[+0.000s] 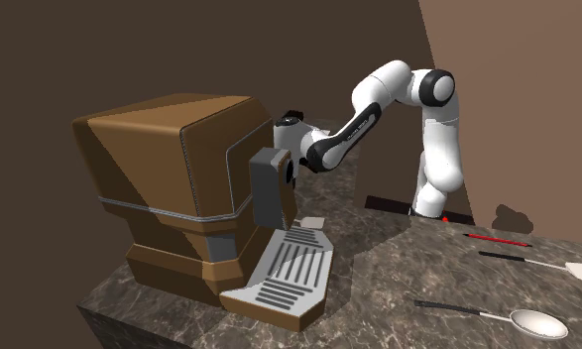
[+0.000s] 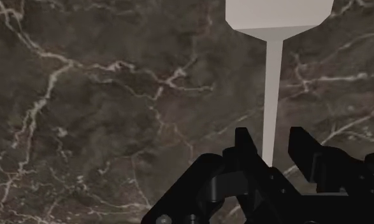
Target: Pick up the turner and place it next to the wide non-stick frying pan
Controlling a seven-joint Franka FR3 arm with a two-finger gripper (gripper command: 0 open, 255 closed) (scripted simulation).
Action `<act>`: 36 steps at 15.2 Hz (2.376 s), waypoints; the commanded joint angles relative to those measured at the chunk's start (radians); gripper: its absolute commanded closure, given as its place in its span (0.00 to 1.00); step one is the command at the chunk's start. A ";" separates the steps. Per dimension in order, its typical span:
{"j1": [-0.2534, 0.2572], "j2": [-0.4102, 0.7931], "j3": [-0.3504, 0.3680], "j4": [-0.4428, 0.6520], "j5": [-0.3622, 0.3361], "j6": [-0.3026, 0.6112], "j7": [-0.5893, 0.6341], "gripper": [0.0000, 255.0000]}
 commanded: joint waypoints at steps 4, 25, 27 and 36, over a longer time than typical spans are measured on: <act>0.000 0.000 0.000 0.000 0.000 0.000 0.000 1.00; -0.014 -0.089 0.017 0.129 0.067 -0.203 -0.049 1.00; -0.014 -0.095 0.018 0.149 0.072 -0.229 -0.053 1.00; -0.105 -0.249 -0.039 0.011 0.165 -0.218 -0.230 1.00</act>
